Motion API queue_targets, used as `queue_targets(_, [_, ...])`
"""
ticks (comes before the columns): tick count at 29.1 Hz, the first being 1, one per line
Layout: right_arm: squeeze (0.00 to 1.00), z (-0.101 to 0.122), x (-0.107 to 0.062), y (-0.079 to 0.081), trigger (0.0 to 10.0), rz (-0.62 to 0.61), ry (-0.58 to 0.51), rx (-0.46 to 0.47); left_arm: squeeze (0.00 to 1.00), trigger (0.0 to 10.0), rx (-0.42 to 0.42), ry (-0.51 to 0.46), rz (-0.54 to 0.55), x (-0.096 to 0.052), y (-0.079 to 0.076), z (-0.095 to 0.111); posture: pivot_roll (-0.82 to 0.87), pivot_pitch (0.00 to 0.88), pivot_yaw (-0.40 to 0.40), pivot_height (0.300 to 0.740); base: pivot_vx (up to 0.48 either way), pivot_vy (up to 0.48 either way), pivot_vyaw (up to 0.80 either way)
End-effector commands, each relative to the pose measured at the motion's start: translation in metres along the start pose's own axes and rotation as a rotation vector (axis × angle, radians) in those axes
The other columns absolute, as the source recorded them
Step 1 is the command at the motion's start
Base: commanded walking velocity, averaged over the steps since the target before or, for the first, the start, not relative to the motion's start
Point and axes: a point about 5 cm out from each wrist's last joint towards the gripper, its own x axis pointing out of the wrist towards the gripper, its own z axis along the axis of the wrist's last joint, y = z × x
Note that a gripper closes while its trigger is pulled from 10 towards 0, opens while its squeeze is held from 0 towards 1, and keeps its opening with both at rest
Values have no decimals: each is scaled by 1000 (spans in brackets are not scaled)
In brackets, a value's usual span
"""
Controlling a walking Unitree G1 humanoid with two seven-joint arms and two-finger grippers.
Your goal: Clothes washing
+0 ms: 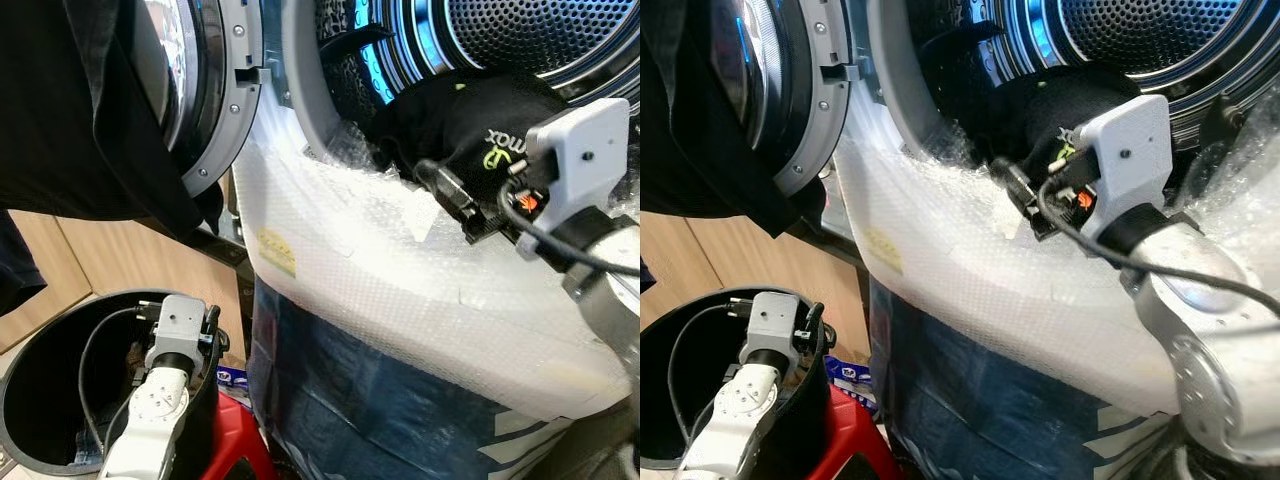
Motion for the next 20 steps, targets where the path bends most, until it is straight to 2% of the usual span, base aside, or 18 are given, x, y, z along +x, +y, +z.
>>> queue_targets(1, [0, -11, 0, -3, 10000, -47, 53, 56, 0, 10000, 0, 2, -7, 1, -2, 1, 6, 8, -7, 740, 0, 0, 0])
queue_targets(3, [0, -18, -1, 15, 10000, 11, 69, 138, 0, 10000, -5, -2, -9, 1, -3, 2, 1, 2, -7, 740, 0, 0, 0])
queue_targets(4, [0, -18, -1, 15, 10000, 11, 69, 138, 0, 10000, -5, -2, -9, 1, -3, 2, 1, 2, -7, 740, 0, 0, 0])
queue_targets(6, [0, -22, -7, 33, 10000, 81, 73, 210, 0, 10000, -6, -3, -19, -2, -5, 0, 8, 0, -15, 740, 0, 0, 0])
queue_targets(9, [0, -18, -14, 35, 10000, 121, 27, 246, 0, 10000, -7, -3, -21, -4, -6, -1, 11, 0, -20, 740, 0, 0, 0])
queue_targets(10, [0, -12, -22, 34, 10000, 174, -41, 246, 0, 10000, -10, -2, -21, -6, -6, -2, 8, 0, -23, 740, 0, 0, 0])
queue_targets(11, [0, -12, -30, 34, 10000, 221, -63, 225, 0, 10000, -11, 1, -25, -7, -7, -3, 4, 0, -23, 740, 0, 0, 0])
queue_targets(15, [0, -28, -43, 31, 10000, 252, 7, 145, 0, 10000, -14, 7, -36, -8, -10, -5, -4, 0, -27, 740, 0, 0, 0])
queue_targets(20, [0, -28, -55, 35, 10000, 311, -13, 186, 0, 10000, -20, 5, -35, -7, -11, -4, -22, 0, -27, 740, 0, 0, 0])
